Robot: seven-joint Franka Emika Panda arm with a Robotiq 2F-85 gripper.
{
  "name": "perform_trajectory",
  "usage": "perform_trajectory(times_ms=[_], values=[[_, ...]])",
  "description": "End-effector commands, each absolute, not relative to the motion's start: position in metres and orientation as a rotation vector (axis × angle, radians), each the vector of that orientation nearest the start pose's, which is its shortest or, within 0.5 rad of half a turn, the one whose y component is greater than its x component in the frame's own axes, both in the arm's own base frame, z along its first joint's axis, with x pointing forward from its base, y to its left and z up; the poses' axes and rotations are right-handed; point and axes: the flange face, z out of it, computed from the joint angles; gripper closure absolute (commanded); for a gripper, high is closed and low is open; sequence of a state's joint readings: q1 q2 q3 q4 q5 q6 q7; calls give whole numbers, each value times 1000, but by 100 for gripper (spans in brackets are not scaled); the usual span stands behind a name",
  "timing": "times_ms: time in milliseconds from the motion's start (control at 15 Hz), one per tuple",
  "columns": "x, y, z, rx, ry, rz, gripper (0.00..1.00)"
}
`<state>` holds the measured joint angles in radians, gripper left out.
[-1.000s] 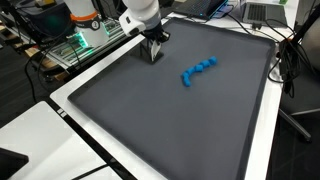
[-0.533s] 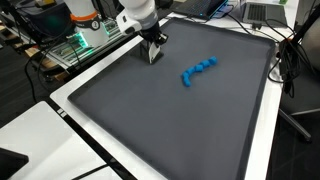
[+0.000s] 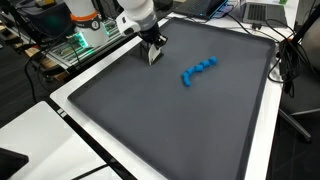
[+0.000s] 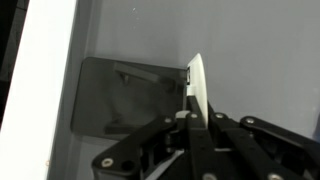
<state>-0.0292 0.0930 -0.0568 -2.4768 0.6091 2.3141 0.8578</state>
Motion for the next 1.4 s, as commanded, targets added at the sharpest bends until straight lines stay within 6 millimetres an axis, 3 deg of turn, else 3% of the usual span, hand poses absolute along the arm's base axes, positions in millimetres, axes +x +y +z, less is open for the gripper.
perform_trajectory(times_ms=[0,1333], values=[[442,-25,236,-2108,1880,507,99],[439,-20,223,-2125,1905,469,99]])
